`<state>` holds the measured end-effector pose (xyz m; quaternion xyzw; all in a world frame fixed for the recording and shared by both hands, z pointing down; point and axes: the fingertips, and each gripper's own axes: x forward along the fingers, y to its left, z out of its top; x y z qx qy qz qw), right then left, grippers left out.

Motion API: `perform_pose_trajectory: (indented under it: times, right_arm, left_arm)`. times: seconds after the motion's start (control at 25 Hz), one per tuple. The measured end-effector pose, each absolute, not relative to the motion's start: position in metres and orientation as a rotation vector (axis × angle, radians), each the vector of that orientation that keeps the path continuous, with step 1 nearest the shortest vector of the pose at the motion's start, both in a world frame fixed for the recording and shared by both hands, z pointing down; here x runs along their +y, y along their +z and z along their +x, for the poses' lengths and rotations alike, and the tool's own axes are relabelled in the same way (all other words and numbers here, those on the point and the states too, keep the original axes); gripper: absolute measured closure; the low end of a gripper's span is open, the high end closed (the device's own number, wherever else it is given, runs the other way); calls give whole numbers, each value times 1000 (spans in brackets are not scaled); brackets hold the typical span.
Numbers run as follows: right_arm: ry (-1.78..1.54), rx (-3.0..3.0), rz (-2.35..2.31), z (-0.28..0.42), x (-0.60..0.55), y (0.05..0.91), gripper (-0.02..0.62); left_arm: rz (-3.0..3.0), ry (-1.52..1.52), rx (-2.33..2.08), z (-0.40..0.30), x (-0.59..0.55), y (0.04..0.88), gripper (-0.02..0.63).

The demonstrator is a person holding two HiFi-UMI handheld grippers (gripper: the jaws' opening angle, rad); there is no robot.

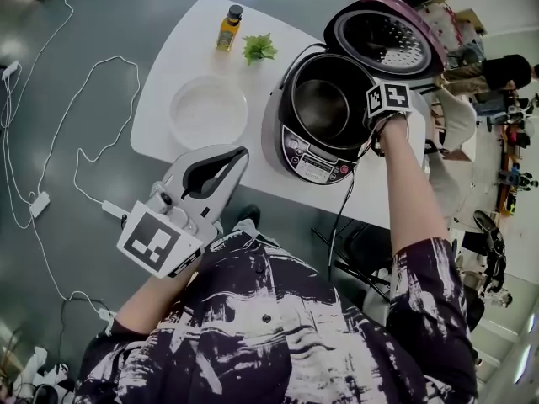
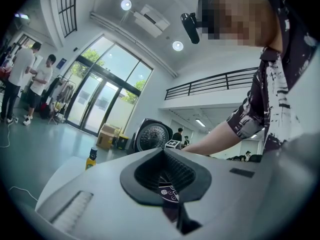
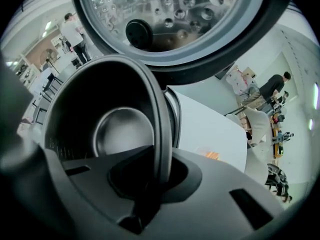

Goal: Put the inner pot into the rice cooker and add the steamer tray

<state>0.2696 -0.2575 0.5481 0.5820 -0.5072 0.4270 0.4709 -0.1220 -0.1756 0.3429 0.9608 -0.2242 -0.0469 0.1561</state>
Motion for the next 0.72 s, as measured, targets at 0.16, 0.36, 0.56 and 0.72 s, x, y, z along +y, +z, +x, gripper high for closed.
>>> perform_pose_trajectory:
  times: [0.16,0.36,0.56,0.72]
  right_arm:
    - [1042,-1225,1402,269,-256,548,580]
    - [1122,-1165,1368,269,-250,549,579]
    - [1114,-1149,1346,268,-249,546,575]
    - [1166,-1161,1380,267,-248,542,577]
  left_arm:
    - [2745,-135,-646,-125,-176,344,601]
    - [2743,-148,-643,-126,-176,342,601]
    - [2738,-157,-642,-128,-175,343,601]
    - [2737,-162,-641,-130,-174,342,601]
